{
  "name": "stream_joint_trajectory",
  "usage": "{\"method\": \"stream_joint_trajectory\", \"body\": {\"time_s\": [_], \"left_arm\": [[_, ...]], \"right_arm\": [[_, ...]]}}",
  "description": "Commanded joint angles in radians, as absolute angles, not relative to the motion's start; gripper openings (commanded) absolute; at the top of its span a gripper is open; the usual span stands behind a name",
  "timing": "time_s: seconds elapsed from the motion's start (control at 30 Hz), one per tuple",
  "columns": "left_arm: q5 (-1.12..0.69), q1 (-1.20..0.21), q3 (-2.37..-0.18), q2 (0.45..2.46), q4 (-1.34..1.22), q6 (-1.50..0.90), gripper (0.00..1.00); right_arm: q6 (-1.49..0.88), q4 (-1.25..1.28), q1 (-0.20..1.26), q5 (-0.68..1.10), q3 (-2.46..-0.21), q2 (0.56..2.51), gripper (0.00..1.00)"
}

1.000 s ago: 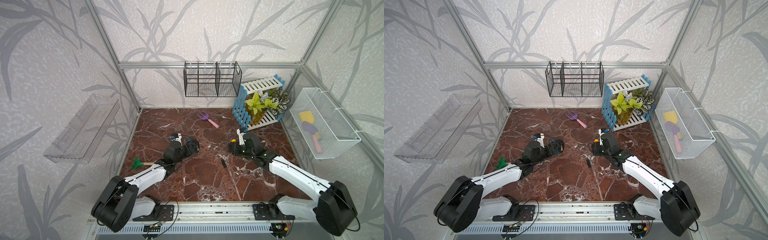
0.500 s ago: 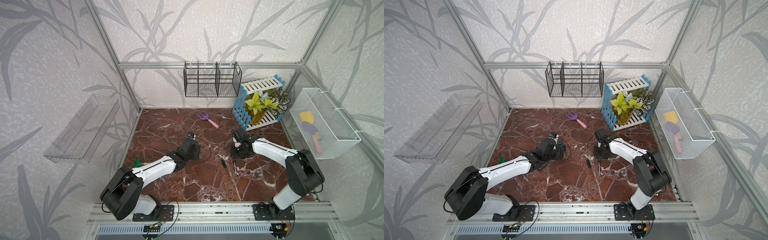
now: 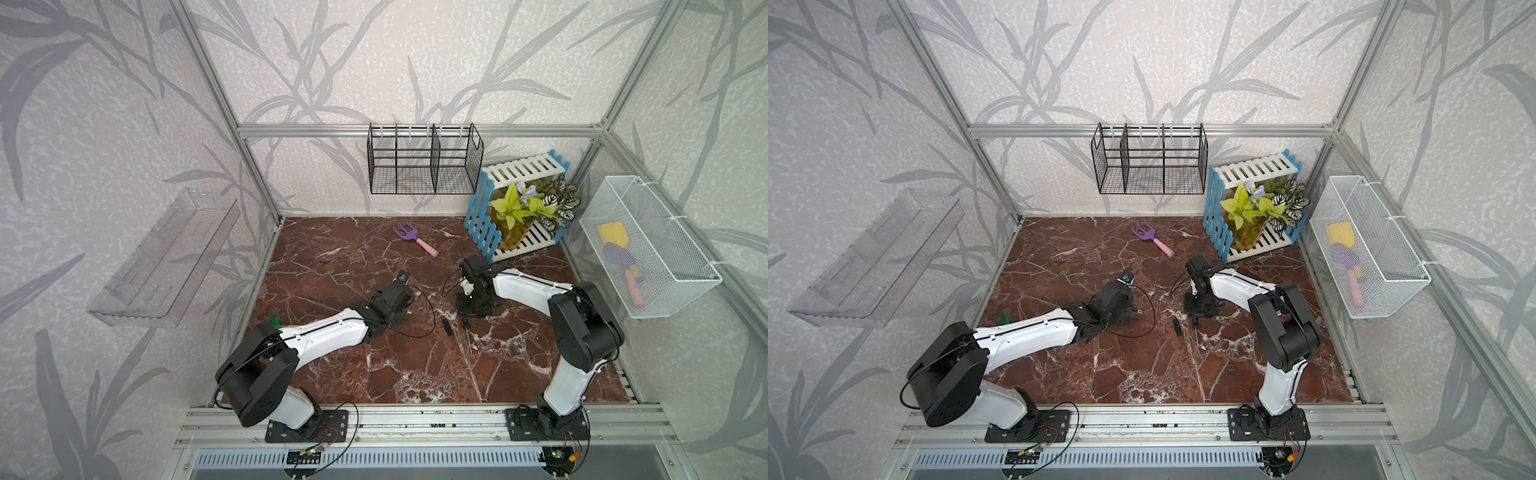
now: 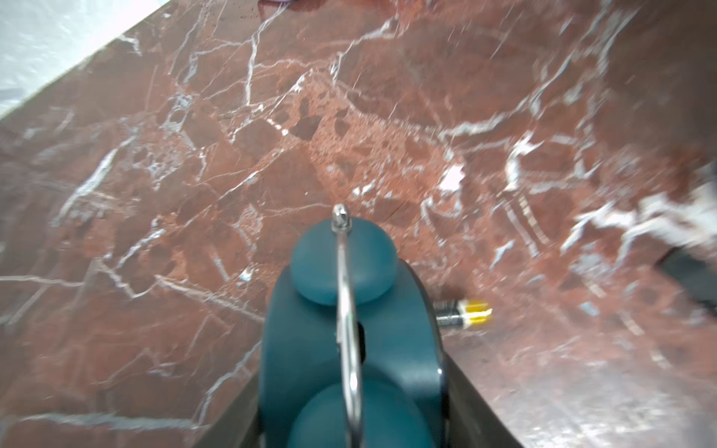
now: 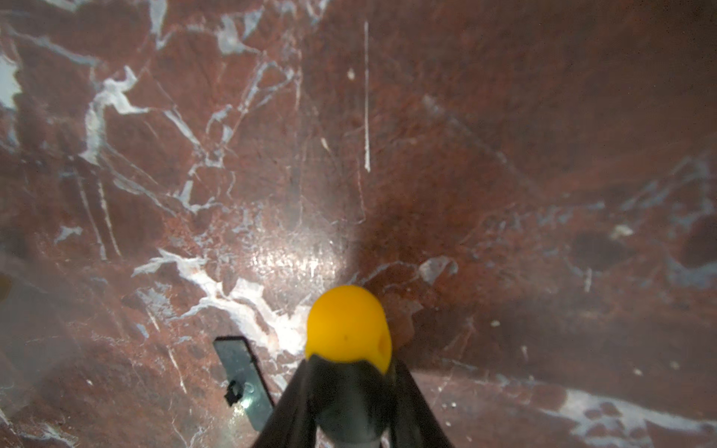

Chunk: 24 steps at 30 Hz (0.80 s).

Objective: Remove the battery from the alarm

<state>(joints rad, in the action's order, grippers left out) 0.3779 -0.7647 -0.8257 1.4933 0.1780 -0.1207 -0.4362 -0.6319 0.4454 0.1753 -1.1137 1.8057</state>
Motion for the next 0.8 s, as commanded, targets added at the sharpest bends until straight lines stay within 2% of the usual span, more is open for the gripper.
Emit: {"method": "stream_joint_trajectory", "body": {"time_s": [0.0, 0.17, 0.23, 0.3, 0.4, 0.47, 0.63, 0.77], "left_arm": [[0.508, -0.767, -0.860, 1.476, 0.206, -0.065, 0.03], [0.480, -0.754, -0.883, 1.410, 0.229, -0.161, 0.03], [0.385, -0.736, -0.867, 1.359, 0.223, -0.244, 0.03], [0.217, -0.707, -0.811, 1.281, 0.172, -0.372, 0.03], [-0.022, -0.660, -0.628, 1.161, -0.018, -0.580, 0.04], [-0.107, -0.634, -0.470, 1.079, -0.176, -0.752, 0.05], [-0.099, -0.574, -0.175, 0.937, -0.441, -1.064, 0.11], [-0.146, -0.561, -0.075, 0.994, -0.641, -1.195, 0.15]], "right_arm": [[-0.413, -0.666, 0.440, 0.183, -1.134, 1.815, 0.28], [-0.396, -0.684, 0.441, 0.179, -1.139, 1.805, 0.36], [-0.389, -0.693, 0.440, 0.162, -1.138, 1.791, 0.39], [-0.376, -0.704, 0.440, 0.150, -1.139, 1.778, 0.44], [-0.363, -0.712, 0.440, 0.144, -1.133, 1.746, 0.56], [-0.356, -0.722, 0.440, 0.138, -1.132, 1.715, 0.62], [-0.325, -0.678, 0.440, 0.160, -1.084, 1.588, 0.64], [-0.294, -0.561, 0.450, 0.248, -1.046, 1.524, 0.67]]}}
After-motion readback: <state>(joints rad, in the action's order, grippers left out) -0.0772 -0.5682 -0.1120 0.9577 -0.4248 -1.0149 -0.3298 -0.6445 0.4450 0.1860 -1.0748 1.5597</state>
